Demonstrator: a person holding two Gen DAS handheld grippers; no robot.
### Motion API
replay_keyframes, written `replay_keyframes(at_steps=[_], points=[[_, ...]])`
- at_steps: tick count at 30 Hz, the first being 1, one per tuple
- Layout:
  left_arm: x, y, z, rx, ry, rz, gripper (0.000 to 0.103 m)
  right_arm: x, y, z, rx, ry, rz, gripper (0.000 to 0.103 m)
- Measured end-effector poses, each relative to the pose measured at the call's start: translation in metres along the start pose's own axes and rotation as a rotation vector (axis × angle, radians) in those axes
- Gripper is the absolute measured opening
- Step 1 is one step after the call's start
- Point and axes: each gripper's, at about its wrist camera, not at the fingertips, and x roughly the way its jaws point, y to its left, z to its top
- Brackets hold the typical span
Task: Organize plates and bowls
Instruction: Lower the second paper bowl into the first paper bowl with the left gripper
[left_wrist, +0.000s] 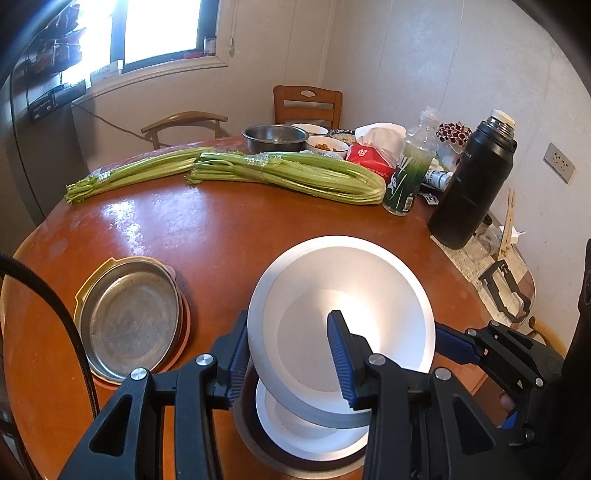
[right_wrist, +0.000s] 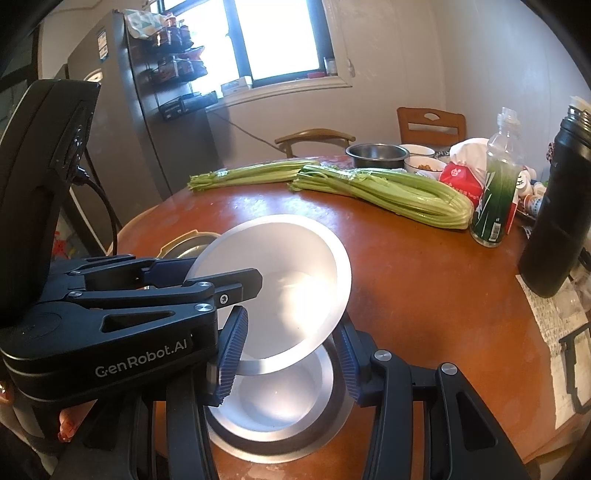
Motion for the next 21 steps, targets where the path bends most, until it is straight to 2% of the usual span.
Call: replay_keyframes(at_steps=[21], points=[[0.004,-0.004,-0.027,0.007,0.007,-0.022,0.040,-0.002,0.006,-0.028,0.004,0.038,-0.005,0.049]])
